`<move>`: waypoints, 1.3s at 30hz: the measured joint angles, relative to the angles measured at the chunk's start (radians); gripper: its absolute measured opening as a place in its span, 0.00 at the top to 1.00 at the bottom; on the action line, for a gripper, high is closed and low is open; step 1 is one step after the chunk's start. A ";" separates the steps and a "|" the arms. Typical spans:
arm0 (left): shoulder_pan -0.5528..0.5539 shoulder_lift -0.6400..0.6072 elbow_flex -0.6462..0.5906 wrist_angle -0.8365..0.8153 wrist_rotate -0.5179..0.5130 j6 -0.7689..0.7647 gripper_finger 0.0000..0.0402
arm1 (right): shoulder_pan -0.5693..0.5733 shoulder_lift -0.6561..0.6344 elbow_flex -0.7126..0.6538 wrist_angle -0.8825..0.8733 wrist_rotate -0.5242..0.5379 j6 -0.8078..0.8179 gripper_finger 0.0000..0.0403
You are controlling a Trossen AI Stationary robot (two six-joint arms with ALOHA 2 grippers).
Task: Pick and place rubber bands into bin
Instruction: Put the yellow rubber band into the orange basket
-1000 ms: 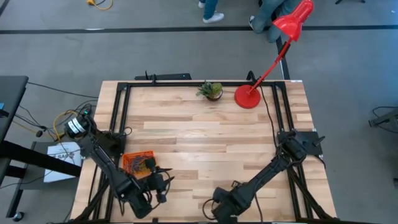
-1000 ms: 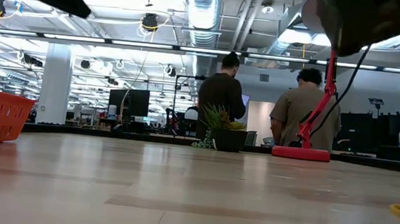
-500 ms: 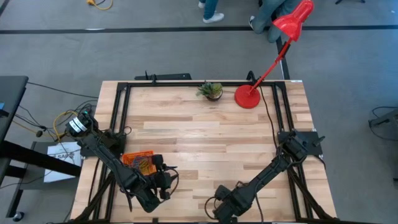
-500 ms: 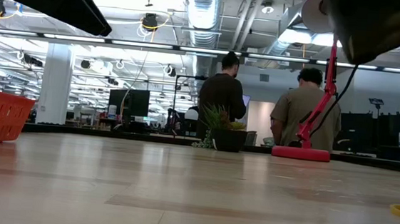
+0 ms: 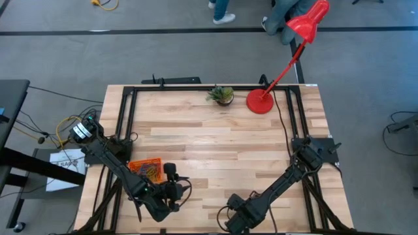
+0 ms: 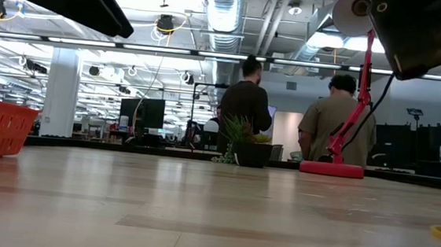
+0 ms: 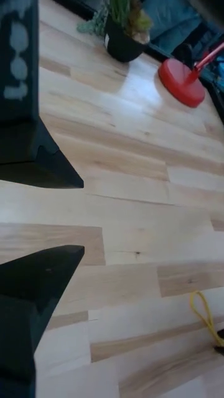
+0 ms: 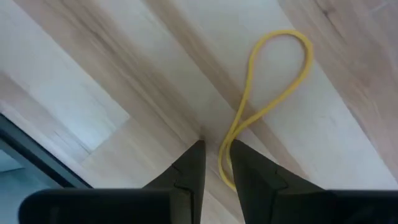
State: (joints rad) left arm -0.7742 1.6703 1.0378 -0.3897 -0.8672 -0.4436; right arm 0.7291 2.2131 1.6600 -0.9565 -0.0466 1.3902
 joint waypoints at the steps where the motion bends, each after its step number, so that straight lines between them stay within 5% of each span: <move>1: 0.000 0.000 0.000 0.000 0.009 0.000 0.62 | 0.000 0.000 0.000 -0.005 0.000 0.002 0.82; 15: 0.008 0.000 0.000 0.076 0.034 0.069 0.62 | -0.002 0.033 0.048 -0.044 0.183 -0.058 0.99; 21: 0.014 0.000 0.000 0.130 0.087 0.093 0.62 | -0.014 0.035 0.194 -0.119 0.595 -0.107 1.00; 27: 0.008 0.000 0.000 0.268 0.155 0.165 0.62 | -0.035 0.035 0.238 -0.017 0.805 -0.304 1.00; 39: 0.008 0.000 0.000 0.314 0.127 0.128 0.62 | -0.093 0.035 0.238 0.257 0.832 -0.644 1.00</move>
State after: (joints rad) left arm -0.7666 1.6703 1.0374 -0.0753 -0.7404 -0.3159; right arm 0.6364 2.2478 1.8977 -0.7000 0.7852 0.7466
